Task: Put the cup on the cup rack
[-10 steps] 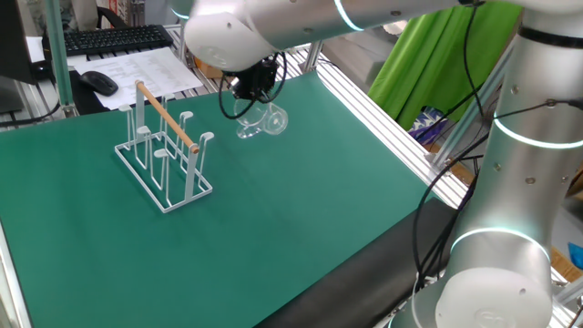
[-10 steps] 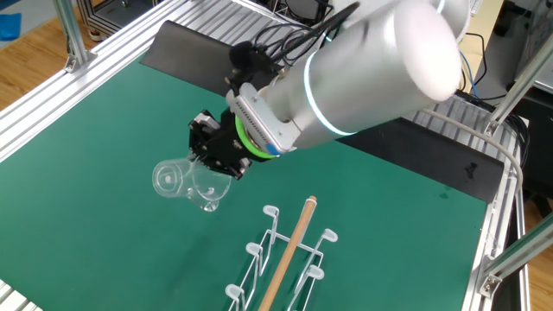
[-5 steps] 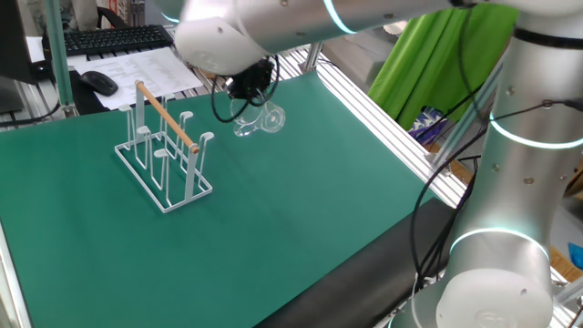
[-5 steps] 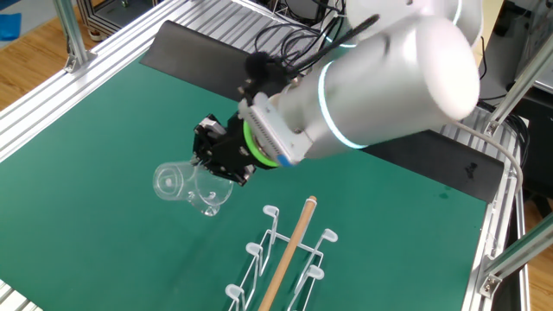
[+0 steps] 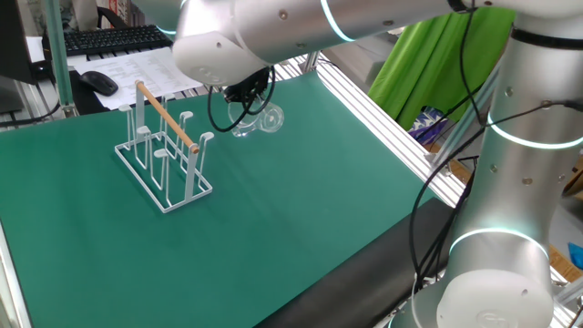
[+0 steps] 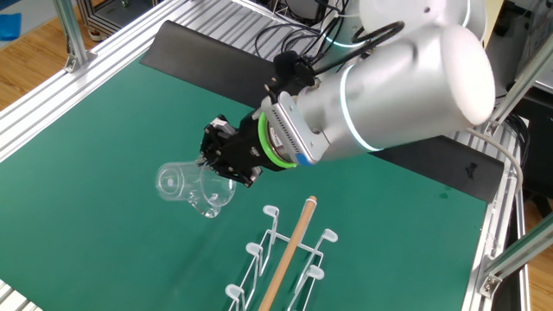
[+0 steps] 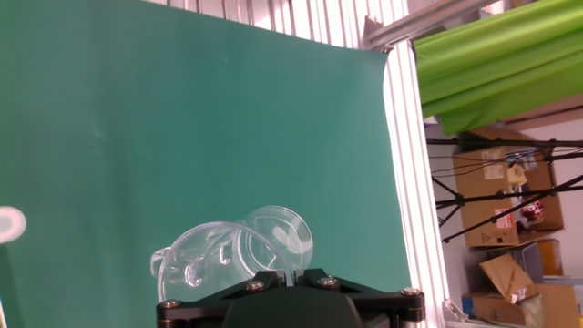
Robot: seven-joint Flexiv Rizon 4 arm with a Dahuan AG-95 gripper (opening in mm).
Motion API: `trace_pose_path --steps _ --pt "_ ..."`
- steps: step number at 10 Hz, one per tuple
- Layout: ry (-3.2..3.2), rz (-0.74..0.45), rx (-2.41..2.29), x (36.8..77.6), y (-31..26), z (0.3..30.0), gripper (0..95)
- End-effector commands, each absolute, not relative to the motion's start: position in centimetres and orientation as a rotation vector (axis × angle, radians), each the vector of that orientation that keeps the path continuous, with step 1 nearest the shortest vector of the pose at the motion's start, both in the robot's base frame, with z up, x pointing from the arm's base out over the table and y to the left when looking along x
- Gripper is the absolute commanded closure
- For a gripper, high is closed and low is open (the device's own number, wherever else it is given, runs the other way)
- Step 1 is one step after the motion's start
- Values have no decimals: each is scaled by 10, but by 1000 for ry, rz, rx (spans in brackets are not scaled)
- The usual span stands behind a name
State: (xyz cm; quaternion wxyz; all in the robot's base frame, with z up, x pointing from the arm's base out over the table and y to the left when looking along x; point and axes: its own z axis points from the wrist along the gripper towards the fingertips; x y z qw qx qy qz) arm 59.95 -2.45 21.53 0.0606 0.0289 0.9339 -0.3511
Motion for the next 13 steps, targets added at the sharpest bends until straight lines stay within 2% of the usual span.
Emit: trace_pose_path --steps 1,13 --pt "2833 -1051 86 599 -25 216 950" --pt "2856 -1000 95 600 -24 214 950"
